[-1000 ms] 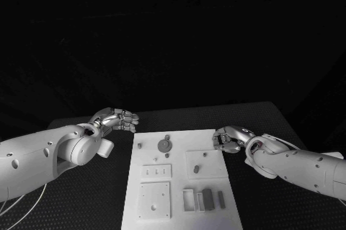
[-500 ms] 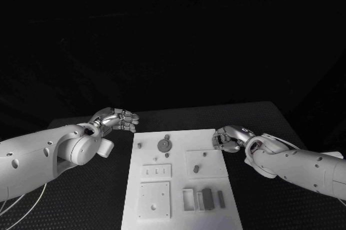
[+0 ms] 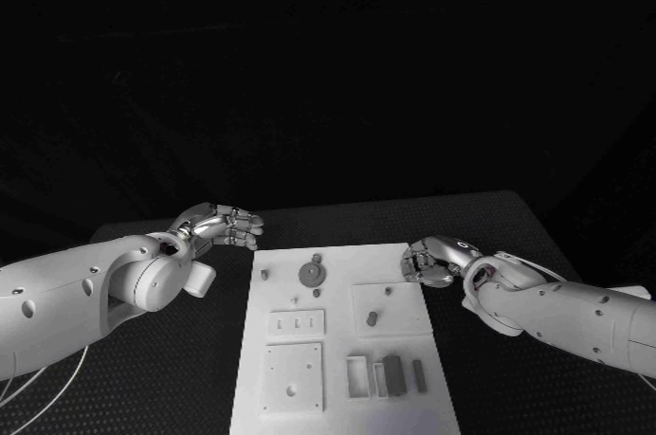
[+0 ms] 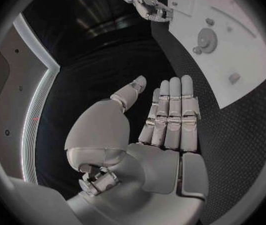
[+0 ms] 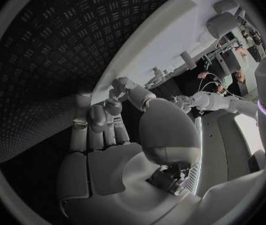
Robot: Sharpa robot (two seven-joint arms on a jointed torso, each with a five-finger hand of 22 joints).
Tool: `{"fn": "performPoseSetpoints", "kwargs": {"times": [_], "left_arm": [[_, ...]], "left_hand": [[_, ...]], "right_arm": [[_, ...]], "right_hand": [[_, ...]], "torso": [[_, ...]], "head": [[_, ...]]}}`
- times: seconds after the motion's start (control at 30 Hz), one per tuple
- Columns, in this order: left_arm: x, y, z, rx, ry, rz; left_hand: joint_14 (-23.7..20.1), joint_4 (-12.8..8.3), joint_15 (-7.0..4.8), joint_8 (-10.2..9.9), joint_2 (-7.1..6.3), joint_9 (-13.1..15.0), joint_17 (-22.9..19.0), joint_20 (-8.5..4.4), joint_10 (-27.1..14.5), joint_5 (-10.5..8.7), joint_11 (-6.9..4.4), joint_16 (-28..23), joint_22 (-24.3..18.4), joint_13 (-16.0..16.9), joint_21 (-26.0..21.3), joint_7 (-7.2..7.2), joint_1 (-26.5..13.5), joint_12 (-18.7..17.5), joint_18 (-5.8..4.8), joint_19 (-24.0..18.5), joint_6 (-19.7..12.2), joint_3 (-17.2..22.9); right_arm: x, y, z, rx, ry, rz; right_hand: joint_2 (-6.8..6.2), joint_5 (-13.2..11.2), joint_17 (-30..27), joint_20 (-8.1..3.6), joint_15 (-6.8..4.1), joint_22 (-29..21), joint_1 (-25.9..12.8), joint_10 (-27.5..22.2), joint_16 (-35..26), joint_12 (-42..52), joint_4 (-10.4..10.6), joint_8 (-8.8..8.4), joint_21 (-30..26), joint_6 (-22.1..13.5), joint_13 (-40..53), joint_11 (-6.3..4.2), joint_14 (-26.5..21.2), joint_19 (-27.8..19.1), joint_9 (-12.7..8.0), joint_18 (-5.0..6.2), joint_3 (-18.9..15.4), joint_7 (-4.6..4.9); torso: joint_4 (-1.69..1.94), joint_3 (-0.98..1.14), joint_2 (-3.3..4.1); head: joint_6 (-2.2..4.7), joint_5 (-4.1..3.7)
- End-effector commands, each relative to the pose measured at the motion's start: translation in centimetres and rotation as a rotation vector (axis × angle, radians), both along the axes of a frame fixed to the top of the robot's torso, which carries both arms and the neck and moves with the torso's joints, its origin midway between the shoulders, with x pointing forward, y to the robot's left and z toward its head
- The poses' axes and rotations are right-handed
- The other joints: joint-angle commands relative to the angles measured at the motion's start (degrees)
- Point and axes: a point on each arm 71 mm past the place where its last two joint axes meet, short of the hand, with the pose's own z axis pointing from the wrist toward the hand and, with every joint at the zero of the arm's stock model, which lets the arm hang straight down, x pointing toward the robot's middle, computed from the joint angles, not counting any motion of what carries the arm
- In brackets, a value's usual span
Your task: Assemble the parts on the task board
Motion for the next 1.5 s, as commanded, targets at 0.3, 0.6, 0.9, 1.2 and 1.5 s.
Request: {"fn": "performPoseSetpoints", "kwargs": {"times": [0.3, 0.6, 0.9, 1.2, 1.5], "left_arm": [[-0.1, -0.6, -0.1, 0.044, 0.005, -0.05], [0.1, -2.4, -0.8, 0.191, 0.052, -0.103], [-0.1, -5.1, -1.3, 0.268, 0.132, -0.151], [-0.8, -7.4, -1.6, 0.294, 0.164, -0.222], [-1.4, -8.9, -1.6, 0.295, 0.173, -0.249]], "left_hand": [[0.5, 0.6, 0.02, 0.1, 0.26, 0.2, 0.4, 0.03, 0.5, -0.12, -0.37, -0.5, 0.2, 0.6, -0.5, -0.13, -1.0, 0.0, 0.63, 0.0, 0.8, -0.4], [3.5, 3.7, -1.37, 0.9, 0.83, 0.4, 2.6, -1.1, 4.2, -0.21, -2.25, 0.6, 1.5, 2.8, 0.5, -1.63, -5.2, 1.6, 1.05, 2.4, 4.2, -1.7], [6.2, 5.6, -3.59, -0.2, 0.68, -0.1, 6.2, -3.31, 7.6, -0.26, -4.37, 4.9, 4.7, 7.3, 3.2, -2.03, -8.2, 4.7, 1.01, 5.7, 5.5, -2.8], [6.0, 8.3, -3.75, -1.2, 0.11, -0.7, 6.8, -3.61, 7.3, -0.47, -4.34, 5.6, 5.6, 8.9, 3.3, -1.76, -12.4, 5.1, 0.86, 5.6, 4.9, -4.0], [5.0, 8.7, -3.65, -1.9, 0.44, -1.0, 7.1, -3.58, 6.2, -0.46, -4.15, 5.6, 6.1, 10.2, 2.7, -1.54, -16.4, 5.0, 0.97, 4.7, 4.2, -7.6]], "right_arm": [[-0.1, 0.9, 0.5, 0.016, -0.024, -0.019], [1.2, 3.8, 4.7, 0.031, -0.04, 0.013], [1.2, 8.1, 7.5, 0.036, -0.028, 0.085], [0.7, 12.7, 7.8, 0.033, -0.005, 0.175], [0.0, 15.3, 7.9, 0.044, 0.001, 0.235]], "right_hand": [[0.03, 0.2, 0.0, -0.3, -0.48, 0.9, 0.3, 0.8, 0.2, -0.2, -0.1, 1.05, 0.2, 5.2, 0.0, -0.34, 0.3, 0.1, 1.4, -0.12, -0.4, 1.72], [-0.14, 0.2, 0.0, -0.41, -0.64, 0.9, 0.5, 1.0, 0.3, -0.2, -0.2, 1.19, 0.3, 5.4, -0.1, -0.49, 0.5, 0.2, 1.7, -0.12, -0.5, 1.58], [-0.25, 0.2, -0.1, -0.47, -0.71, 0.8, 0.5, 1.1, 0.3, -0.2, -0.2, 1.27, 0.3, 5.6, 0.0, -0.57, 0.6, 0.3, 1.8, -0.12, -0.6, 1.49], [-0.21, 0.2, -0.1, -0.49, -0.74, 0.8, 0.5, 1.2, 0.3, -0.2, -0.2, 1.28, 0.3, 5.6, 0.0, -0.59, 0.6, 0.3, 1.8, -0.12, -0.7, 1.48], [-0.16, 0.2, -0.1, -0.5, -0.76, 0.8, 0.5, 1.2, 0.3, -0.2, -0.2, 1.26, 0.3, 5.6, 0.0, -0.6, 0.7, 0.4, 1.9, -0.12, -0.7, 1.47]], "torso": [[0.06, 0.0, -0.03], [-0.06, -0.12, -0.13], [-0.04, -0.16, -0.23], [-0.03, -0.24, -0.42], [-0.01, -0.14, -0.28]], "head": [[0.28, 0.24], [0.75, 0.71], [1.41, 0.77], [1.67, 0.65], [1.84, 0.8]]}}
